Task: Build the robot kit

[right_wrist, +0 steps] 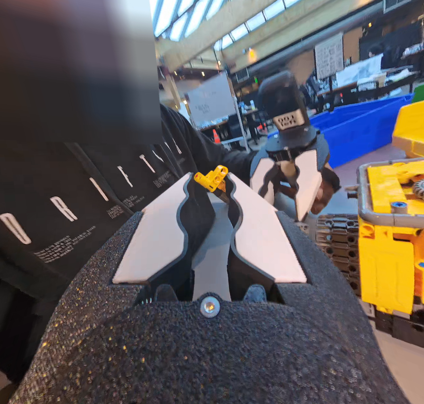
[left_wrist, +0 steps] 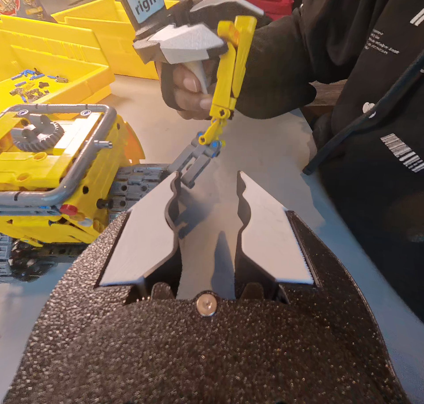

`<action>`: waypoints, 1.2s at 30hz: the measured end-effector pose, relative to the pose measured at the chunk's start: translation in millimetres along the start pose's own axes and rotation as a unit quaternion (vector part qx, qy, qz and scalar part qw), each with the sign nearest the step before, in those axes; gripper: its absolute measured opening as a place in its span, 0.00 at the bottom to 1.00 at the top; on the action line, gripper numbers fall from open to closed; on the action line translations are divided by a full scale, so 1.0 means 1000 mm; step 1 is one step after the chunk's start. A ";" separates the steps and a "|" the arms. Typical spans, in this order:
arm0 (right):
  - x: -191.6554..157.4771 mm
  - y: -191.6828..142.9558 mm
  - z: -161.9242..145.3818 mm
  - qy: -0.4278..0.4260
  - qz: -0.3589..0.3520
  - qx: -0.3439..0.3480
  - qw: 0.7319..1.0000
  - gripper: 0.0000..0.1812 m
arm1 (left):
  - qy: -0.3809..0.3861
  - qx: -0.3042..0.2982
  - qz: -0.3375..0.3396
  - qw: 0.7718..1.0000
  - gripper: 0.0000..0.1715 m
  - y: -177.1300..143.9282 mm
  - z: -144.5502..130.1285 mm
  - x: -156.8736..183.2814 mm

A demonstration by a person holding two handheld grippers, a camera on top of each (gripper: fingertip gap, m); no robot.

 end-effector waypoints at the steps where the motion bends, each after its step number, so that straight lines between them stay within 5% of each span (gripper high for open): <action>1: -0.002 -0.003 0.003 0.005 0.016 0.023 1.000 0.15 | -0.003 0.006 0.004 1.000 0.29 0.002 0.002 0.000; 6: -0.008 -0.007 0.011 0.028 0.106 0.119 0.987 0.15 | -0.028 0.050 -0.009 0.998 0.32 0.005 0.008 -0.003; 9: -0.008 -0.001 0.013 0.036 0.134 0.144 0.980 0.14 | -0.057 0.101 -0.075 0.990 0.35 0.002 0.016 0.003; 13: -0.006 0.001 0.012 0.032 0.121 0.131 0.983 0.15 | -0.064 0.132 -0.127 0.981 0.21 0.001 0.026 0.012; 23: 0.010 -0.029 0.005 -0.021 -0.105 -0.016 0.994 0.15 | -0.112 0.112 -0.048 0.986 0.17 -0.020 0.016 -0.015; 32: 0.019 -0.033 0.002 -0.018 -0.183 -0.072 0.980 0.27 | -0.076 0.068 0.029 0.994 0.16 -0.028 0.011 -0.020; 36: 0.024 -0.028 0.003 -0.011 -0.223 -0.095 0.970 0.23 | -0.073 0.042 0.058 0.995 0.17 -0.029 0.008 -0.024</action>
Point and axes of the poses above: each gripper's, where its closed fingertips meet, y out along the fingers, z out of its top, x = y × z across the jaws, the point moved 7 cm from there along -y, back along the fingers, and after that the axes turned 14 degrees about -x, right-handed, at the moved point
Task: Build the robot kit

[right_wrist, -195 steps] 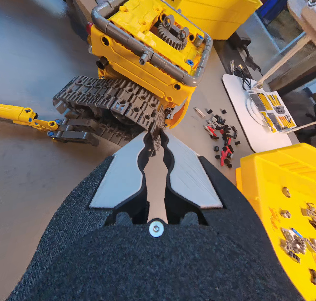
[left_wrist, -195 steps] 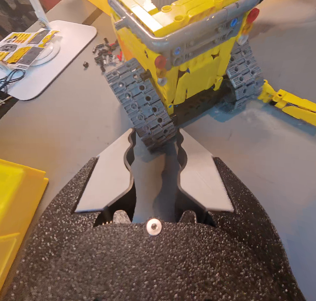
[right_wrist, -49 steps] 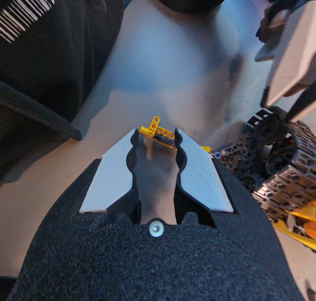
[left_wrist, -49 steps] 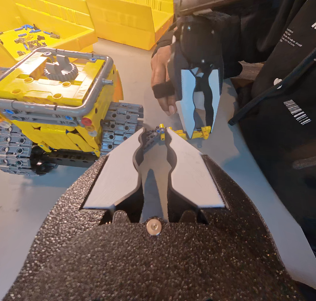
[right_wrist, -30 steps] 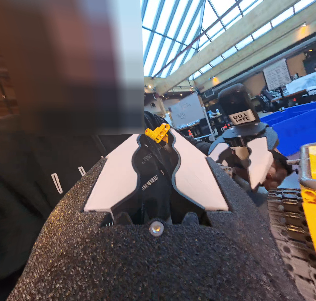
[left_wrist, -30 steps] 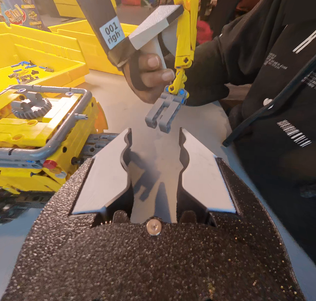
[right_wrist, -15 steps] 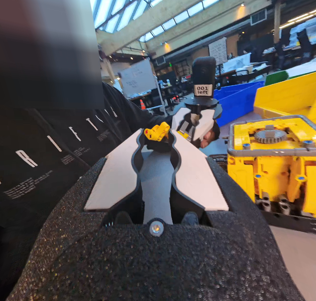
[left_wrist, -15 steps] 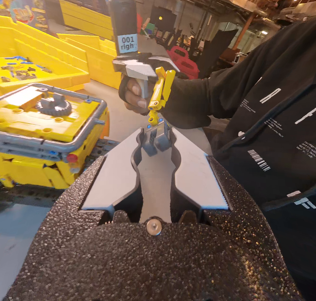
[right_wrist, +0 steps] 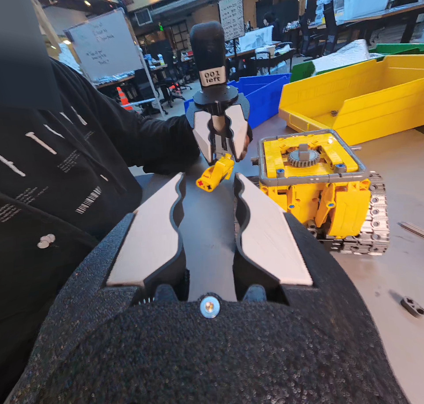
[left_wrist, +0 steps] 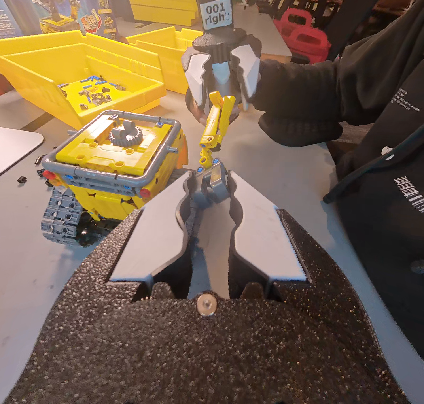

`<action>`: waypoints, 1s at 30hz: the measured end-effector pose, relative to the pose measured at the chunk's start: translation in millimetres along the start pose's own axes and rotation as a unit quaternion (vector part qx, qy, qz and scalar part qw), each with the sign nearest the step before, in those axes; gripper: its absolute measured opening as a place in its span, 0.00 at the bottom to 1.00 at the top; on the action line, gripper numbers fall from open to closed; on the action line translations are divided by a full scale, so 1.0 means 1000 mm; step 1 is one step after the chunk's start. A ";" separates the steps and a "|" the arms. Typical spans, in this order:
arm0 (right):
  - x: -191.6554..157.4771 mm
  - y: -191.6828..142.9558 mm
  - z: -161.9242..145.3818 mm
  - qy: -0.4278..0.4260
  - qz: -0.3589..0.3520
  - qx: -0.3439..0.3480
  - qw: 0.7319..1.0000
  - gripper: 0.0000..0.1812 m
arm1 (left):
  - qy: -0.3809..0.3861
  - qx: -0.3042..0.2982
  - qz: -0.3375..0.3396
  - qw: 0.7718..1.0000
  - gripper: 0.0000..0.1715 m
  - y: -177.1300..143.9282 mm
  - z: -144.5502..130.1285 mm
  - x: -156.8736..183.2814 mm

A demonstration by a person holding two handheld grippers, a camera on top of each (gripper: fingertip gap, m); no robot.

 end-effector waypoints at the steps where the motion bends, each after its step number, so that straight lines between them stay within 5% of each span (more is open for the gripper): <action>1: 0.002 0.004 -0.001 -0.005 -0.020 -0.014 1.000 0.16 | 0.003 -0.004 0.001 1.000 0.16 0.000 -0.001 0.000; 11: -0.003 0.014 0.000 -0.022 -0.008 0.004 1.000 0.10 | 0.033 0.033 -0.049 0.998 0.16 -0.022 0.002 0.005; 15: -0.005 0.016 0.012 -0.032 -0.024 0.061 0.997 0.10 | -0.001 0.131 -0.057 0.990 0.17 -0.037 0.014 -0.001; 18: -0.011 0.012 0.024 -0.034 -0.022 0.118 0.992 0.09 | -0.012 0.170 -0.066 0.983 0.32 -0.043 0.019 -0.001; 21: -0.014 0.012 0.032 -0.031 -0.015 0.153 0.988 0.08 | -0.024 0.185 -0.087 0.979 0.35 -0.039 0.022 0.002; 26: -0.013 0.030 0.027 -0.037 -0.025 0.120 0.992 0.08 | 0.005 0.090 -0.082 0.993 0.35 -0.005 0.015 0.015; 30: -0.014 0.033 0.030 -0.045 -0.034 0.107 0.993 0.08 | 0.007 0.070 -0.073 0.995 0.36 0.002 0.011 0.016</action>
Point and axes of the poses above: each gripper's, where its closed fingertips meet, y out along the fingers, z out of its top, x = y × z across the jaws, the point moved 7 cm from there along -y, back along the fingers, and after that the axes turned 14 degrees about -x, right-handed, at the moved point
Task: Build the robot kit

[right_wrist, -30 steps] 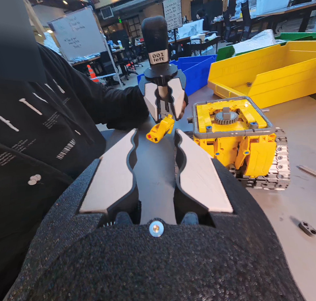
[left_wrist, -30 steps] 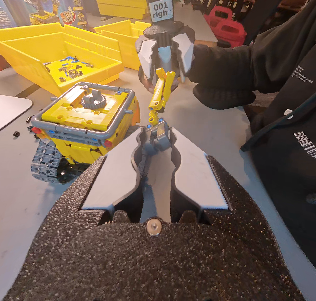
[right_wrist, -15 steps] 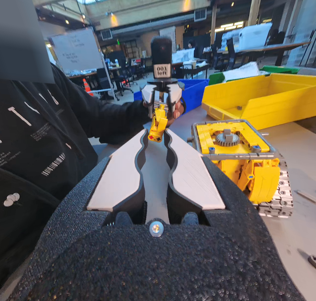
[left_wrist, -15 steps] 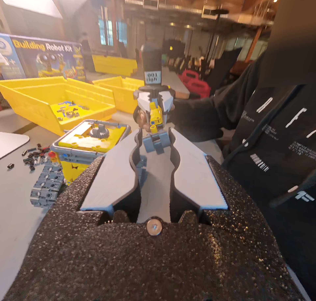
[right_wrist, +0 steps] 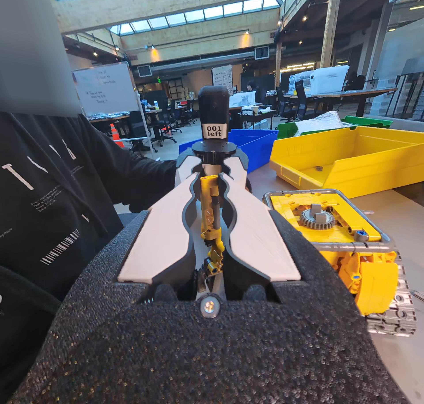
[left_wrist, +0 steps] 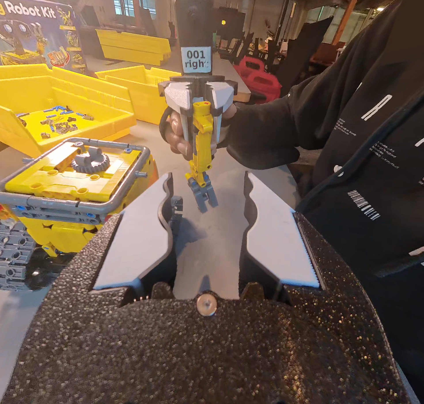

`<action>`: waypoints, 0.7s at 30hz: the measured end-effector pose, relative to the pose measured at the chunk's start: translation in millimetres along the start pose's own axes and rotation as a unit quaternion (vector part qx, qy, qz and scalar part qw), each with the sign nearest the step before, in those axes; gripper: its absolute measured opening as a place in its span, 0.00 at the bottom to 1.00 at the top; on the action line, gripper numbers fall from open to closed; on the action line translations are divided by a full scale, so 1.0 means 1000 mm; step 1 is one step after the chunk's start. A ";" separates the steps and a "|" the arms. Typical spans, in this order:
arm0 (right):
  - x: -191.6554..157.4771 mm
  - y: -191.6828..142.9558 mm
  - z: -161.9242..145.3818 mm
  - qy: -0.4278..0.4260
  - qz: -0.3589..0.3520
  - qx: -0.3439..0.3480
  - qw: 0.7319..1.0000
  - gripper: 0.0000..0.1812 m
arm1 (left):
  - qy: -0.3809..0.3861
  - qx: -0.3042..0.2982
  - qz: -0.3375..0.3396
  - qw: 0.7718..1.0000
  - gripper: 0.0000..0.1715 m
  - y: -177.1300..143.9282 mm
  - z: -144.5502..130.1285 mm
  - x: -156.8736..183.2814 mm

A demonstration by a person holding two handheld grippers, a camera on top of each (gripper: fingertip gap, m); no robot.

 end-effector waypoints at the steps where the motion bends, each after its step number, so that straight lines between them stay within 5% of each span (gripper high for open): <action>1: -0.001 0.002 0.002 -0.006 -0.001 -0.001 1.000 0.08 | -0.002 -0.002 0.000 1.000 0.36 0.004 -0.002 0.000; 6: -0.010 0.011 0.014 -0.003 0.028 0.045 0.999 0.08 | 0.003 0.007 0.012 1.000 0.39 0.032 -0.001 0.002; 10: -0.011 0.006 0.017 -0.004 0.033 0.070 0.997 0.08 | 0.012 0.012 0.005 1.000 0.16 0.041 0.004 0.005; 13: -0.005 -0.008 0.017 -0.010 0.012 0.069 0.998 0.08 | 0.007 0.007 0.009 1.000 0.13 0.030 0.006 0.001; 16: 0.001 -0.017 0.009 -0.015 0.005 0.017 1.000 0.08 | 0.005 -0.024 0.032 0.999 0.13 0.013 0.005 -0.007; 21: 0.002 -0.015 -0.007 -0.053 -0.011 -0.109 0.993 0.12 | 0.024 -0.166 0.068 0.983 0.12 0.010 -0.011 -0.013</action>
Point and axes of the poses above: each gripper's, where its closed fingertips meet, y out along the fingers, z out of its top, x = y × z across the jaws, the point moved 7 cm from there along -y, back along the fingers, and after that the axes turned 14 degrees about -x, right-handed, at the moved point
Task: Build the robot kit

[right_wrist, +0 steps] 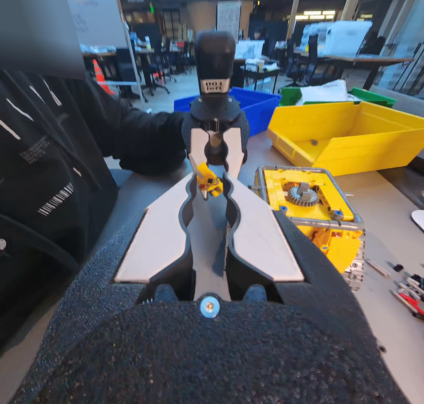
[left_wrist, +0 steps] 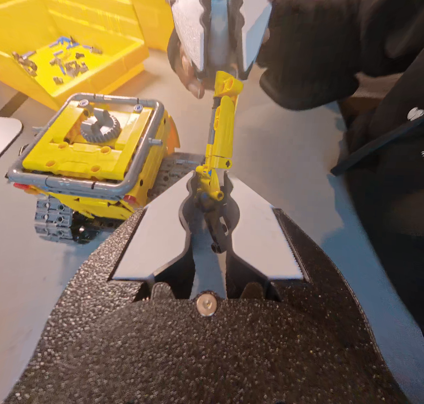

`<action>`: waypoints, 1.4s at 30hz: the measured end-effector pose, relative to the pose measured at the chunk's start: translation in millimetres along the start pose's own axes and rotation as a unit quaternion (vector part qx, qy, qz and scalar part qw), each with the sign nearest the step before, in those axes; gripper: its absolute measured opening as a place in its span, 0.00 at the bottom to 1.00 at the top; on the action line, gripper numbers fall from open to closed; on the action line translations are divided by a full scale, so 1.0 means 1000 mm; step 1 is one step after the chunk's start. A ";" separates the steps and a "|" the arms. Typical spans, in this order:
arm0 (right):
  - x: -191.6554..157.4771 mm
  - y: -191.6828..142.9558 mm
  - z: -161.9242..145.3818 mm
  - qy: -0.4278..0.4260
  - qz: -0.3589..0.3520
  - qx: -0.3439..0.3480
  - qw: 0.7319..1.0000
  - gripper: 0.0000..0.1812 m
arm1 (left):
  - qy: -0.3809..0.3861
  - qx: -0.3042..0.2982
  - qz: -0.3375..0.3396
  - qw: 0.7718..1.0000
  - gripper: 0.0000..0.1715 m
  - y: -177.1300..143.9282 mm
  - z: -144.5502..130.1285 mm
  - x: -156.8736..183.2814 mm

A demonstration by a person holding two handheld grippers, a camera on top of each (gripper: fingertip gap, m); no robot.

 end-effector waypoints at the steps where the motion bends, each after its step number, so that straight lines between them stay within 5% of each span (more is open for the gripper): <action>1: -0.001 0.002 -0.002 -0.011 -0.009 -0.025 1.000 0.16 | 0.004 -0.024 0.002 1.000 0.09 0.001 -0.002 0.000; 7: -0.023 0.030 -0.018 -0.140 -0.046 -0.164 0.975 0.22 | -0.003 -0.076 -0.020 0.997 0.08 0.012 -0.006 0.005; 10: -0.027 0.039 -0.021 -0.182 -0.086 -0.181 0.963 0.14 | -0.008 -0.088 -0.029 0.996 0.08 0.015 -0.010 0.006; 14: -0.020 0.032 -0.014 -0.167 -0.104 -0.136 0.971 0.09 | 0.004 -0.053 -0.014 0.998 0.10 0.008 -0.004 0.007; 16: -0.012 0.020 -0.008 -0.111 -0.092 -0.082 0.986 0.08 | 0.015 0.006 -0.007 1.000 0.27 -0.009 0.002 0.006; 19: -0.001 0.000 0.000 -0.023 -0.070 0.021 0.997 0.08 | 0.010 0.094 0.000 0.996 0.36 -0.040 0.007 0.003; 25: 0.006 0.000 0.011 0.092 -0.011 0.165 0.982 0.08 | -0.013 0.205 0.015 0.978 0.33 -0.040 0.020 0.001; 29: -0.002 0.015 0.011 0.099 0.015 0.167 0.981 0.08 | -0.001 0.224 -0.017 0.975 0.15 -0.036 0.032 0.008; 36: -0.005 0.017 0.005 0.102 0.068 0.153 0.981 0.09 | -0.003 0.215 -0.081 0.973 0.15 -0.034 0.028 0.015; 42: 0.000 0.020 0.006 0.123 0.039 0.161 0.978 0.08 | -0.041 0.255 -0.090 0.962 0.15 -0.035 0.026 0.006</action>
Point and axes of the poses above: each gripper's, where its closed fingertips meet, y out along the fingers, z out of its top, x = y × z across the jaws, the point moved 7 cm from there along -y, back along the fingers, and after that the axes turned 14 degrees about -x, right-handed, at the moved point
